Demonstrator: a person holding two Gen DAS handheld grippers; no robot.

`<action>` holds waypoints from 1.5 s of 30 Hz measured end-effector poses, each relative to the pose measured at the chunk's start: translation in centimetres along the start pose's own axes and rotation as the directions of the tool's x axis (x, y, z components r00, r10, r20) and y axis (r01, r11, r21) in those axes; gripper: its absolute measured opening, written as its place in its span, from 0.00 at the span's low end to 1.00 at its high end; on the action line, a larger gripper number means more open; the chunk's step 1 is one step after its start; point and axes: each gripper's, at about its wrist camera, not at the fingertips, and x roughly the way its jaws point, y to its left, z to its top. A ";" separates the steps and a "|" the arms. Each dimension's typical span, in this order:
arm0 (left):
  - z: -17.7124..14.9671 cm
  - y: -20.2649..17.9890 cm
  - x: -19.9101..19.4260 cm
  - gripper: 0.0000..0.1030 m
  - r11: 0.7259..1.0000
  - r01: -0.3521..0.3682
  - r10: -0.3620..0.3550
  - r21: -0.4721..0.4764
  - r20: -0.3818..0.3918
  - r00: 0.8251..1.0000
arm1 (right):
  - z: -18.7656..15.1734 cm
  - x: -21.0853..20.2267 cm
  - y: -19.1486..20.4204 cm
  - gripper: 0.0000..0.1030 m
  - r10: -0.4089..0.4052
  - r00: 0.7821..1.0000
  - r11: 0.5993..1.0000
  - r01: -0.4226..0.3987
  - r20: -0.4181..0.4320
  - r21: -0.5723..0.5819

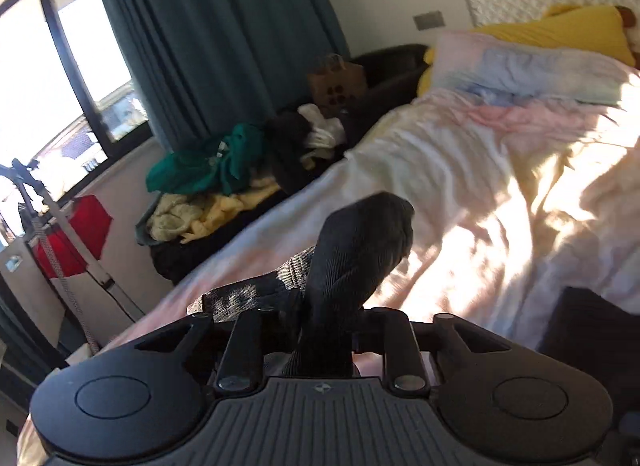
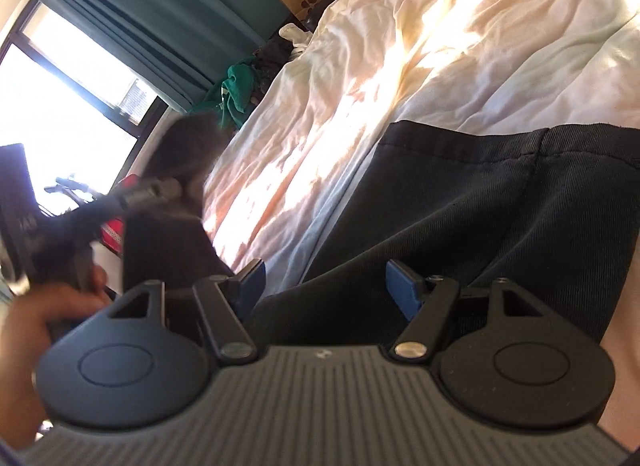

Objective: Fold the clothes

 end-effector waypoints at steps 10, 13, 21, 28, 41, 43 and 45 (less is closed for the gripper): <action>-11.0 4.7 -8.4 0.73 0.970 0.108 -0.109 -0.217 0.009 0.994 | -0.1 -0.3 0.1 0.68 -0.014 0.999 1.000 0.014 0.038 -0.001; -14.3 8.0 -13.9 0.78 0.965 0.019 -0.018 -0.261 0.005 1.000 | -0.4 -0.1 0.6 0.68 0.025 0.999 1.000 -0.025 0.020 -0.006; -26.8 14.9 -25.3 0.79 0.867 -0.277 0.244 -0.413 -0.133 0.961 | -0.7 0.6 2.0 0.68 0.237 0.971 0.970 -0.234 -0.043 0.061; -30.2 17.8 -27.9 0.81 0.843 -0.342 0.325 -0.414 -0.113 0.939 | -0.4 5.7 4.3 0.68 0.258 0.953 0.966 -0.252 -0.157 0.054; -29.4 20.0 -20.9 0.79 0.831 -0.477 0.439 -0.285 -0.188 0.878 | 4.5 14.2 4.8 0.68 0.012 0.964 0.985 0.035 -0.264 0.172; -29.7 20.3 -20.5 0.67 0.828 -0.478 0.437 -0.293 -0.199 0.877 | 4.9 15.2 5.0 0.68 -0.034 0.966 0.978 0.085 -0.258 0.189; -30.0 20.7 -20.6 0.32 0.823 -0.465 0.422 -0.328 -0.195 0.885 | 5.7 15.8 5.9 0.37 -0.079 0.971 0.980 0.117 -0.226 0.164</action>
